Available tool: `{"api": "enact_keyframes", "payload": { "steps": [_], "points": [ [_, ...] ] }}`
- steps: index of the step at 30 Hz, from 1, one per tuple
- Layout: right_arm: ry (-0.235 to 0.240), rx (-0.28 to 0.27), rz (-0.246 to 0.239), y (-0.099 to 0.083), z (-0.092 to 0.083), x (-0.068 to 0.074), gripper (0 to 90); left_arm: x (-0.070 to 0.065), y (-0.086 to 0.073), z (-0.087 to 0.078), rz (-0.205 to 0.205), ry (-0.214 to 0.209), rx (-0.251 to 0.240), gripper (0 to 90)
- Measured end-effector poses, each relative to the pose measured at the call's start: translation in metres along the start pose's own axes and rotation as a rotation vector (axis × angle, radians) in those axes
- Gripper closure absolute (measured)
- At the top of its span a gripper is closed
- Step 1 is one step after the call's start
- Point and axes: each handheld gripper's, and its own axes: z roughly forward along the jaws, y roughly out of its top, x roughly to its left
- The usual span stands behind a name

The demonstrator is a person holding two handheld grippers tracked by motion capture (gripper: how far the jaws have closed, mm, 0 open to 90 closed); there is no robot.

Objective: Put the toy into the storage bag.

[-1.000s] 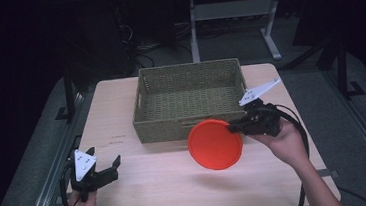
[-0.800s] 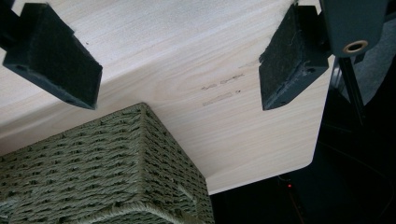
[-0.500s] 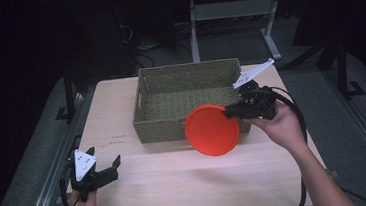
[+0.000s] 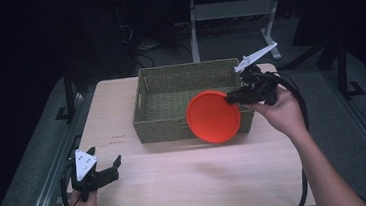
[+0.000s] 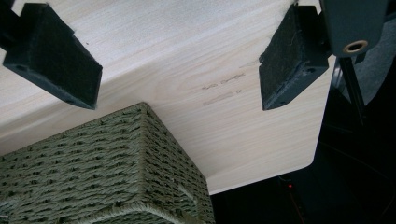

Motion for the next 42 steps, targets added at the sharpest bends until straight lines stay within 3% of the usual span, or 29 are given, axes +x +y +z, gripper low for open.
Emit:
{"api": "enact_keyframes", "payload": {
  "steps": [24,42],
  "points": [
    [-0.040,-0.002,0.048,0.041,0.001,-0.026,82.1,0.000,0.000,0.000,0.000,0.000,-0.001,12.8],
    [-0.071,0.007,0.111,0.052,0.015,-0.049,82.1,0.000,0.000,-0.001,-0.005,0.000,-0.001,12.9]
  ]
}}
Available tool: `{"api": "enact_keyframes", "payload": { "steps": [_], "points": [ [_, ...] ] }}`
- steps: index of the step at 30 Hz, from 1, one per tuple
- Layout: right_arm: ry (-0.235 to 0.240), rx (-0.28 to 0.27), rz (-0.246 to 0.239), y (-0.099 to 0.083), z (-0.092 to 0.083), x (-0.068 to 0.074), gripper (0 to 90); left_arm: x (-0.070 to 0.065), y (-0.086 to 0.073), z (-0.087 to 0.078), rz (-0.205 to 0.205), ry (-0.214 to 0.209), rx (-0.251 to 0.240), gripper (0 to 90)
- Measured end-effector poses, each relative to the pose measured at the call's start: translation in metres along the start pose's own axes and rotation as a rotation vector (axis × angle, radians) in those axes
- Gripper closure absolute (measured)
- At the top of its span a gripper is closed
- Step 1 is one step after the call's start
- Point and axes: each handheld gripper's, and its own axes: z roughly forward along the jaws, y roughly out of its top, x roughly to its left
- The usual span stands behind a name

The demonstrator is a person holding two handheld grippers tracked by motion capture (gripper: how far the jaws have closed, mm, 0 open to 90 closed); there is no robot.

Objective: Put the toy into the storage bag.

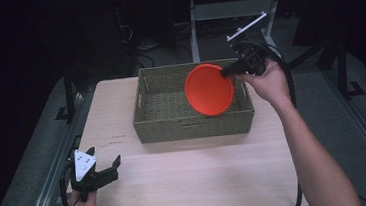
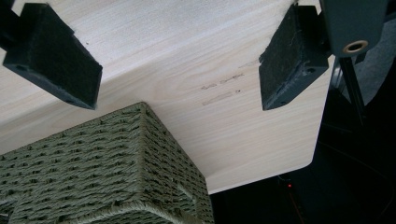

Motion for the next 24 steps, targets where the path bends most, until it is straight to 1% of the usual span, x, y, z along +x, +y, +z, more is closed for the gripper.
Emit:
{"api": "enact_keyframes", "payload": {
  "steps": [3,4,5,6,9,12,15,17,18,24],
  "points": [
    [-0.007,-0.001,0.011,0.000,0.001,-0.003,82.1,0.000,0.000,0.000,0.001,-0.001,0.002,12.8],
    [-0.013,-0.010,0.021,0.000,0.002,-0.007,82.1,0.000,0.000,0.000,0.004,-0.002,0.003,12.9],
    [-0.013,-0.010,0.021,0.000,0.002,-0.007,82.1,0.000,0.000,0.000,0.006,-0.002,0.002,12.9],
    [-0.020,-0.013,0.035,0.000,0.003,-0.010,82.1,-0.001,0.000,0.000,0.004,-0.001,0.000,12.9],
    [-0.026,-0.019,0.051,0.000,0.005,-0.015,82.1,0.000,0.000,0.000,0.005,-0.001,0.002,12.8],
    [-0.037,-0.016,0.060,0.000,0.008,-0.018,82.1,0.000,0.000,0.000,0.005,-0.001,0.002,12.8],
    [-0.041,-0.017,0.073,0.000,0.010,-0.021,82.0,0.000,0.000,0.000,0.005,-0.001,0.001,12.8],
    [-0.038,-0.019,0.072,0.000,0.012,-0.022,82.0,0.000,0.000,0.000,0.005,-0.002,0.002,12.8],
    [-0.038,-0.016,0.081,-0.001,0.015,-0.023,82.0,-0.001,0.000,0.000,0.005,-0.003,0.001,12.8],
    [-0.038,-0.015,0.089,0.001,0.021,-0.025,82.0,0.000,0.000,0.000,0.004,-0.001,0.002,12.8]
  ]
}}
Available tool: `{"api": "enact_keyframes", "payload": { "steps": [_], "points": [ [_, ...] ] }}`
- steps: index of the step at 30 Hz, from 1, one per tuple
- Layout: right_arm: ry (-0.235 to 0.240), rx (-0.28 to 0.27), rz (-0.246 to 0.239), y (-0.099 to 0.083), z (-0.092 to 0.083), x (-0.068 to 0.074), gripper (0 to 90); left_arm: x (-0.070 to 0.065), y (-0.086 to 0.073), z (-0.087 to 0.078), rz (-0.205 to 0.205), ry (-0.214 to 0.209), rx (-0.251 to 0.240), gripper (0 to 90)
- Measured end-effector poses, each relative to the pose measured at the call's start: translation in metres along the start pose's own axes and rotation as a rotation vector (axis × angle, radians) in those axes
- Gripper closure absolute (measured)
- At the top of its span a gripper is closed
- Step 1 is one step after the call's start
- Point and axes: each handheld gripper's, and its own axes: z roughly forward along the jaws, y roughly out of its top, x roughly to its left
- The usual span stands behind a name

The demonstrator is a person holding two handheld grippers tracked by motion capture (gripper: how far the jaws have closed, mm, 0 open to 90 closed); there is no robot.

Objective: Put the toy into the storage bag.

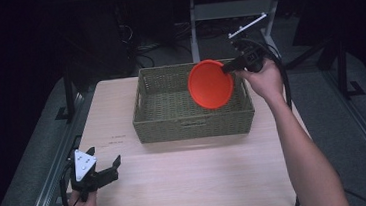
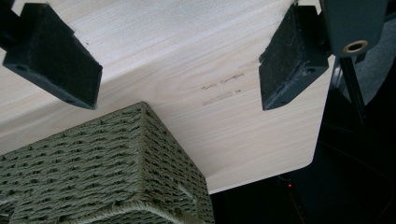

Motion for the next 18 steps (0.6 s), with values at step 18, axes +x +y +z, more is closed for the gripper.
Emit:
{"api": "enact_keyframes", "payload": {
  "steps": [18],
  "points": [
    [-0.017,0.024,0.034,-0.008,0.024,-0.009,82.0,-0.001,0.000,0.001,0.000,-0.003,-0.002,12.8]
  ]
}}
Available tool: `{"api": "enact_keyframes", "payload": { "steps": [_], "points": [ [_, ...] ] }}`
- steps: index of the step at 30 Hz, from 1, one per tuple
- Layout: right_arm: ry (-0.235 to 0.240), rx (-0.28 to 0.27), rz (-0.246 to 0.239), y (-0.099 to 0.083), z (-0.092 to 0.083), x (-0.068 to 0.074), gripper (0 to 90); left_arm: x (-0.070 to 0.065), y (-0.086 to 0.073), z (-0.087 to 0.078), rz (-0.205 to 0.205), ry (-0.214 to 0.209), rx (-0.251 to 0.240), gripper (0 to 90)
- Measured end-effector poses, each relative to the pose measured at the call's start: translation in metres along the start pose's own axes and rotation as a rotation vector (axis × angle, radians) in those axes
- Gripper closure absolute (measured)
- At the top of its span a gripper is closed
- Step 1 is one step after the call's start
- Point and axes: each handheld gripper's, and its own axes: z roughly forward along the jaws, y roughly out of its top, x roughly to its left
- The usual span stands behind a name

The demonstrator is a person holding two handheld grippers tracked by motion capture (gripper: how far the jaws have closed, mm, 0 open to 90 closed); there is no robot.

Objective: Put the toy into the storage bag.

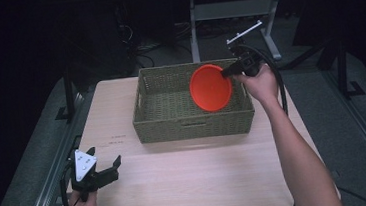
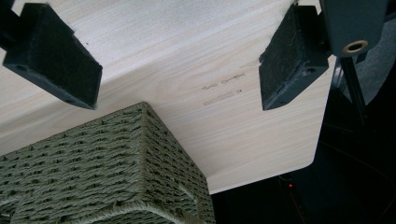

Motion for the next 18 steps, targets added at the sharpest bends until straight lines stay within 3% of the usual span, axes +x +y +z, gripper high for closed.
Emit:
{"api": "enact_keyframes", "payload": {
  "steps": [5,18],
  "points": [
    [-0.022,0.028,-0.002,0.000,0.006,-0.004,82.0,0.001,0.000,0.000,0.002,-0.001,0.001,12.8],
    [-0.012,0.054,0.012,-0.006,0.030,-0.005,81.9,0.001,0.000,0.000,0.006,0.000,0.004,12.8]
  ]
}}
